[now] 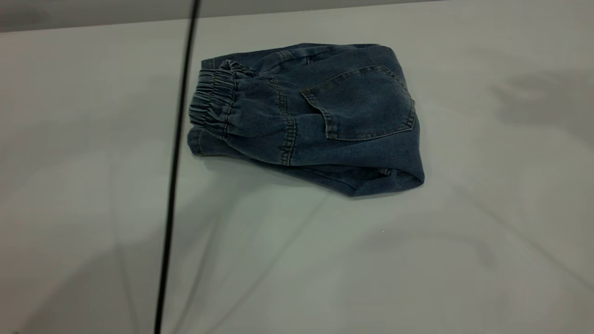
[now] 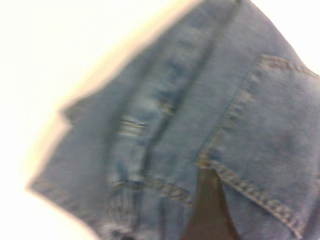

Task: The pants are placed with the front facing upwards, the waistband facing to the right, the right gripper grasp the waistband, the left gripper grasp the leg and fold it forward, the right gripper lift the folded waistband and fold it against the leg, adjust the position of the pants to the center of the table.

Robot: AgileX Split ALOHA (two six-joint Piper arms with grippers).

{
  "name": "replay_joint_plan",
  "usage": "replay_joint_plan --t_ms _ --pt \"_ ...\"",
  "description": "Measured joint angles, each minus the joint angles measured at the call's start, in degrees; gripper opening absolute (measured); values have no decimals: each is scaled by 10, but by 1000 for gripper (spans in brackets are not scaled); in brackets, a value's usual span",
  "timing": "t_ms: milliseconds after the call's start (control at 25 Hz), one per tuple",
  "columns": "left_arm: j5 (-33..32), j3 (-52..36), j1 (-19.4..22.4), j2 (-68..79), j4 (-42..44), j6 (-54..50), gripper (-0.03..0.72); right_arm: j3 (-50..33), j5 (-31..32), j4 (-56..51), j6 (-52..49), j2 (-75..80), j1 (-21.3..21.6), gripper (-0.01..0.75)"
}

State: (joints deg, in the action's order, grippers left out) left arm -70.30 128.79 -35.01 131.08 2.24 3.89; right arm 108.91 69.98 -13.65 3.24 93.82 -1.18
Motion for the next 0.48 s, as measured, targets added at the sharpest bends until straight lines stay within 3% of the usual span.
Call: replay_joint_plan --t_ms 480 --pt "0 -5 0 -195 36 -1 463 -35 1 -52 1 -171 0 591"
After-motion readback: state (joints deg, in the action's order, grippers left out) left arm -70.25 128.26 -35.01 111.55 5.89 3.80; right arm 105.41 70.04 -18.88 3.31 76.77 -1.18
